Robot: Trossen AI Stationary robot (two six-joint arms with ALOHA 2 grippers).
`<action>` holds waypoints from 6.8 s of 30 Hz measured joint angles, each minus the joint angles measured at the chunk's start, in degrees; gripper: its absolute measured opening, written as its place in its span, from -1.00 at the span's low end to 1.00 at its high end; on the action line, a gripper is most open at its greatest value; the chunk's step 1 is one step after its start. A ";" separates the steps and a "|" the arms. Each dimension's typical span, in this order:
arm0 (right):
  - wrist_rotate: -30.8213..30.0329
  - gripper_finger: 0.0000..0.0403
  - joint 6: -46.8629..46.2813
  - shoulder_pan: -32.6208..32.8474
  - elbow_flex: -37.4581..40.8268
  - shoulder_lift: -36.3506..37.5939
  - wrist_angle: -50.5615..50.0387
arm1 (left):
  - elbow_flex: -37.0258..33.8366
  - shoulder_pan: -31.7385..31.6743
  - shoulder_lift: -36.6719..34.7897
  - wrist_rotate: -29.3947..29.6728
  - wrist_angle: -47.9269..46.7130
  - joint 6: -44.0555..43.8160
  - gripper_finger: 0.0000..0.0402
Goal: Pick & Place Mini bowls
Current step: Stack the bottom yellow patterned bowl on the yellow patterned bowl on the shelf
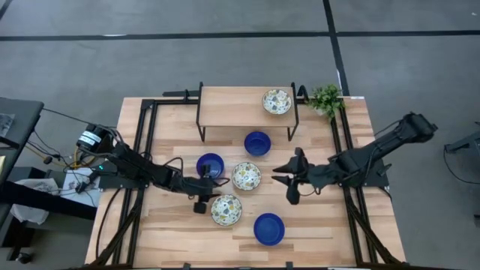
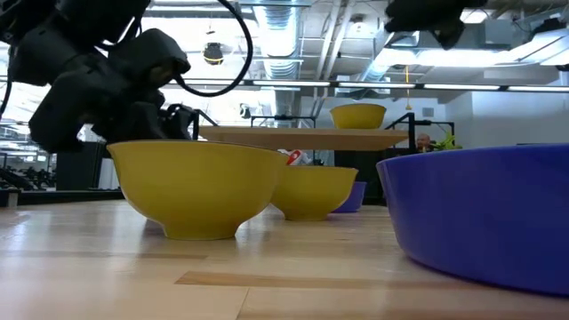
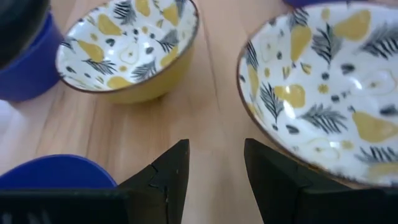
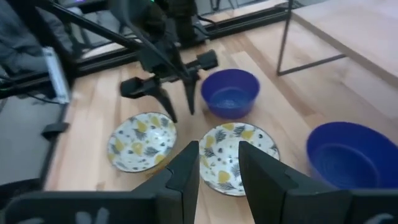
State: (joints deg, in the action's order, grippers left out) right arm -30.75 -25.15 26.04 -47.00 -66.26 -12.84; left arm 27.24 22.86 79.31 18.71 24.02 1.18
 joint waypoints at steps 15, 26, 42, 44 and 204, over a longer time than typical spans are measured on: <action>-12.56 -0.50 -4.95 2.87 0.00 -10.50 2.09 | 3.90 1.78 -0.02 2.56 -8.83 -5.53 -0.24; -4.74 -0.50 -4.90 3.14 -0.02 -11.74 2.20 | 3.90 5.75 0.05 -1.56 -8.93 3.13 -0.24; -1.54 -0.50 -4.90 3.22 -0.02 -11.78 2.62 | 3.90 11.65 -0.07 6.07 -8.75 19.67 -0.24; 0.24 -0.50 -4.90 3.22 -0.02 -11.78 2.60 | 3.90 12.99 -0.09 8.69 -8.76 20.78 -0.24; 16.25 -0.50 -7.33 -8.72 -14.15 -11.80 -9.42 | 31.92 14.27 9.13 9.61 -42.14 39.24 -0.95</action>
State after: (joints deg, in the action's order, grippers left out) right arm -14.50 -32.47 17.32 -61.16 -78.06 -22.26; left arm 59.16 37.12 88.44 28.32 -18.12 40.42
